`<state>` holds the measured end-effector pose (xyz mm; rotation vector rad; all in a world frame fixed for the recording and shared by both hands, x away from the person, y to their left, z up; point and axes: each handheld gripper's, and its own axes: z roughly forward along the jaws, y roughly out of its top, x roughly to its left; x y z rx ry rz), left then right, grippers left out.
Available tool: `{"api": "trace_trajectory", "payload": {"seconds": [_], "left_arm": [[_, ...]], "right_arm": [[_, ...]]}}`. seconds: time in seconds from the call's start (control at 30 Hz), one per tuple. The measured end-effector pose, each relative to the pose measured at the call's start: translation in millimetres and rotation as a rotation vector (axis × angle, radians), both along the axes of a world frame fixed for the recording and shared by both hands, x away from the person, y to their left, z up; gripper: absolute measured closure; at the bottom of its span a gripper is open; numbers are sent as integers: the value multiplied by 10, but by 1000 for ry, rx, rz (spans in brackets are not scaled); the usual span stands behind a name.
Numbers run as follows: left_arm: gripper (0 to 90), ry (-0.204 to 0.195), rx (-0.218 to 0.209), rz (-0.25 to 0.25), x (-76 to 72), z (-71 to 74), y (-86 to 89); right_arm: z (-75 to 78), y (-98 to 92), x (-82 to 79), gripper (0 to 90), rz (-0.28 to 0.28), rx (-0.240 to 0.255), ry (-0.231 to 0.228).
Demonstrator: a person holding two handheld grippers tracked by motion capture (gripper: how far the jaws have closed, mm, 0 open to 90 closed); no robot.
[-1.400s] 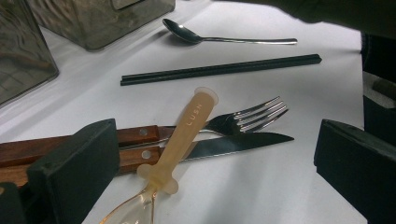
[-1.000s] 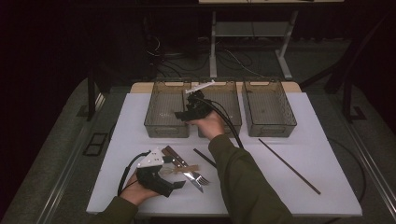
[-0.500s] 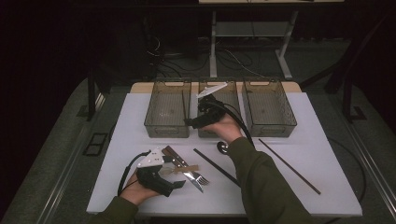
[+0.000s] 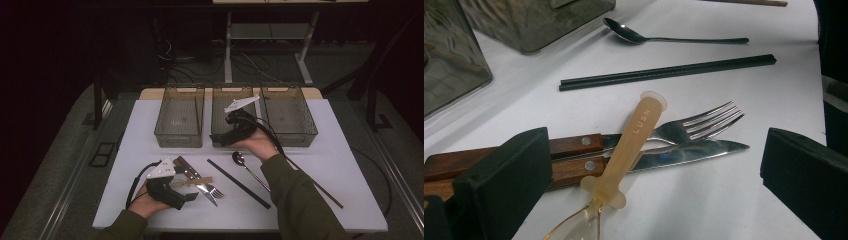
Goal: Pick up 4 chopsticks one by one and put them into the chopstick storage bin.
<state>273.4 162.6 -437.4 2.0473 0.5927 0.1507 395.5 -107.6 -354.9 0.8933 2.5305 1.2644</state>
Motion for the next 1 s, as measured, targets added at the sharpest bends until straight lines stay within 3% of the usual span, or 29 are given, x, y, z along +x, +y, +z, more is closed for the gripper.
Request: {"api": "trace_trajectory", "payload": {"seconds": [0.53, 1.0], "left_arm": [[0, 6, -6, 1, -11, -3, -10], [0, 3, 6, -2, -11, -6, -10]], "right_arm": [[-72, -490, -261, 89, -9, 6, -5], [-242, -966, -496, 88, -55, 0, 1]]}}
